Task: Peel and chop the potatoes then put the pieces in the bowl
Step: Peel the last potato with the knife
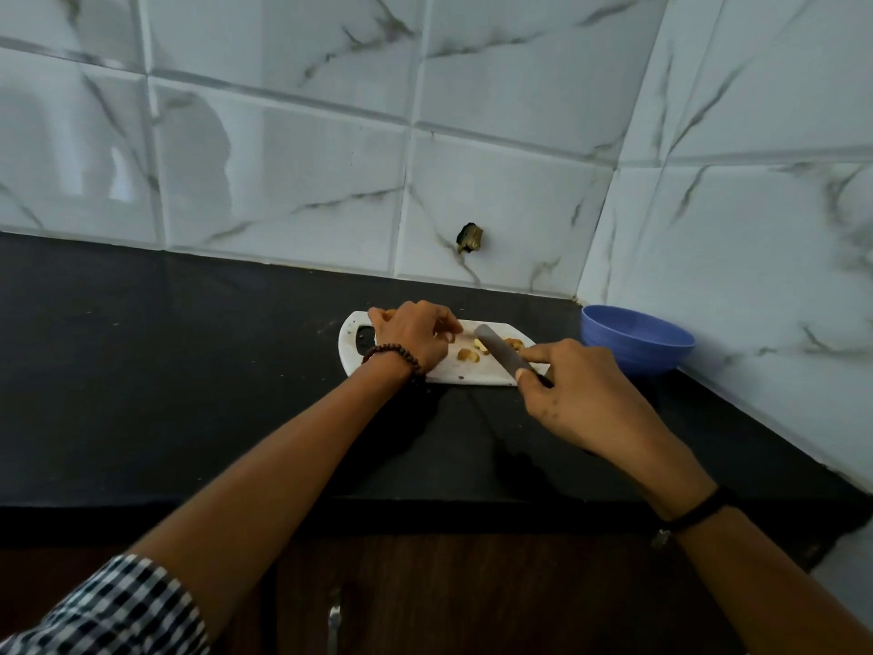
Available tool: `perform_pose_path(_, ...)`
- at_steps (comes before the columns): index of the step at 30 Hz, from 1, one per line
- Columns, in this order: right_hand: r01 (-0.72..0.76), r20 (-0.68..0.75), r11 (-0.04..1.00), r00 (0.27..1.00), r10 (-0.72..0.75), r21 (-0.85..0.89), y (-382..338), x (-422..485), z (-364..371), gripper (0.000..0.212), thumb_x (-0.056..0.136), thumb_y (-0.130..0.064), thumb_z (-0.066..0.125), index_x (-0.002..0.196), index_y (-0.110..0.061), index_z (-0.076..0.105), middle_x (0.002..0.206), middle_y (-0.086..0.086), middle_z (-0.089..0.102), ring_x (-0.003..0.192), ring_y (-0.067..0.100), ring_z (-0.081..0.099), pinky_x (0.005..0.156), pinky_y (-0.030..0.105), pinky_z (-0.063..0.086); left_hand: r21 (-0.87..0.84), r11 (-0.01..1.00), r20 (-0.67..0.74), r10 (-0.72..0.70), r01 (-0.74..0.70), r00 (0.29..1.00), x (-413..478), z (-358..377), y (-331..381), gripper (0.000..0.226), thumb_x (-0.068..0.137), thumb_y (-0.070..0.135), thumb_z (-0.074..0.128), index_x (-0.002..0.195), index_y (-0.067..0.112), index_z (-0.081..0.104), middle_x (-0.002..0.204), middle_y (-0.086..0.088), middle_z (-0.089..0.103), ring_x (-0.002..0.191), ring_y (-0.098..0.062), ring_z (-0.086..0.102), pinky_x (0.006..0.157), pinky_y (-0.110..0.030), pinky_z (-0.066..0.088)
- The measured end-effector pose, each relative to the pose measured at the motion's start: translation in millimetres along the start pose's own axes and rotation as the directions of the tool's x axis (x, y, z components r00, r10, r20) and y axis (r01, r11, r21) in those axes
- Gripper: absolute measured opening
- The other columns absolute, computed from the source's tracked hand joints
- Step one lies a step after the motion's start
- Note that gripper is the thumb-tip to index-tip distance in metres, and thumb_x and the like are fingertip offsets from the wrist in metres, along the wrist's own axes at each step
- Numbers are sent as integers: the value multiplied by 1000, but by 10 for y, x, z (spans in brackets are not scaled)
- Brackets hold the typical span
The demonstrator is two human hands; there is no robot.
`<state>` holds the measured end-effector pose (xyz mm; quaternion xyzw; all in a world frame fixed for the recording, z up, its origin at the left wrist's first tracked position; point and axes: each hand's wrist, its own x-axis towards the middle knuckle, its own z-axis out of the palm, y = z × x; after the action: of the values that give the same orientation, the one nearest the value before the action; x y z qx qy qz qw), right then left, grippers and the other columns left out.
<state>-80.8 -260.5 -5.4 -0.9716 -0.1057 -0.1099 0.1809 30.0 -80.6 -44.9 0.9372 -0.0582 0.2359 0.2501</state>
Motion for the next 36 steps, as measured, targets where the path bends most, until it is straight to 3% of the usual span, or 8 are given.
perform_pose_path(3,38,-25,999,999,-37,29,-65,31,49,40,101,-27,54,140,-22,55,88,-3,60,64,6,56,49,13,36,-17,1000,-151,-18,15,988,17,-110,-57,23,91,20,56,98,37,70,100,16,70,109,-9,55,87,-38,21)
perform_pose_path(6,67,6,997,998,-67,23,-115,91,145,42,100,-27,54,142,-23,54,90,0,61,69,8,59,55,17,44,50,996,-191,-64,75,979,24,-197,-171,23,93,20,54,100,35,70,104,14,69,109,-13,55,92,-39,25)
perform_pose_path(9,69,38,998,997,-69,4,-92,158,220,41,100,-29,54,140,-21,55,97,3,63,80,12,62,69,25,52,148,983,-116,-92,109,989,9,-236,-283,19,95,25,55,106,33,69,109,8,69,112,-17,54,99,-42,28)
perform_pose_path(16,-14,-6,1000,1000,14,13,192,283,206,43,98,-32,56,141,-28,54,110,12,64,77,18,65,66,27,52,177,980,124,-114,91,986,-25,-308,-250,36,92,52,54,112,26,68,113,-1,67,102,-22,61,92,-39,49)
perform_pose_path(22,-7,-54,997,999,11,81,245,304,261,46,97,-36,57,142,-29,53,109,10,66,72,14,66,58,21,48,60,995,319,-95,81,943,16,-398,-302,26,90,34,64,112,21,70,121,-1,65,108,-17,56,99,-36,45)
perform_pose_path(26,59,-98,991,994,-47,124,170,301,280,44,98,-31,59,141,-25,55,127,4,63,83,8,58,68,17,46,-7,999,370,-30,36,929,1,-446,-279,22,89,23,66,110,17,71,116,0,67,97,-9,50,94,-27,39)
perform_pose_path(33,117,-144,975,985,-90,188,100,317,333,37,99,-28,58,136,-26,59,106,-2,68,72,3,57,57,8,39,-43,999,363,19,-4,932,18,-380,-282,14,84,28,72,97,24,70,104,7,66,97,-10,59,96,-32,48)
perform_pose_path(36,111,-142,969,987,-81,220,79,328,364,37,99,-30,58,136,-27,59,93,-5,66,70,5,62,58,11,43,-113,994,364,52,-11,930,-1,-360,-230,23,82,25,74,104,21,70,105,10,61,99,-8,58,93,-24,45)
